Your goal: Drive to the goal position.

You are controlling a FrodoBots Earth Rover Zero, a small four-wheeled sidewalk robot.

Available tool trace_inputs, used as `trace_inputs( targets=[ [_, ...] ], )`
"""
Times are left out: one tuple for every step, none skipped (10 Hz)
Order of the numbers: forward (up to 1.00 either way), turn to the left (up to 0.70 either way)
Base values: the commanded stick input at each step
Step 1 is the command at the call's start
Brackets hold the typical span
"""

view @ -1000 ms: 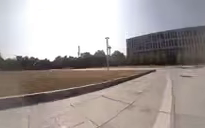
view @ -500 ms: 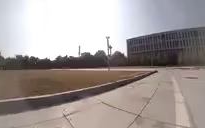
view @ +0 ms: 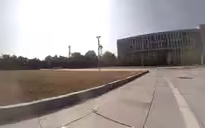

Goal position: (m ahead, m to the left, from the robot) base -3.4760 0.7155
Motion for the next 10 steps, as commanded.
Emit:
trace_inputs(
  targets=[
    [0.7, -0.32],
    [0.7, -0.32],
    [0.7, -0.3],
    [0.7, -0.2],
    [0.7, -0.16],
    [0.7, -0.16],
    [0.7, -0.11],
    [0.7, -0.03],
    [0.04, 0.0],
    [0.04, 0.0]
  ],
)
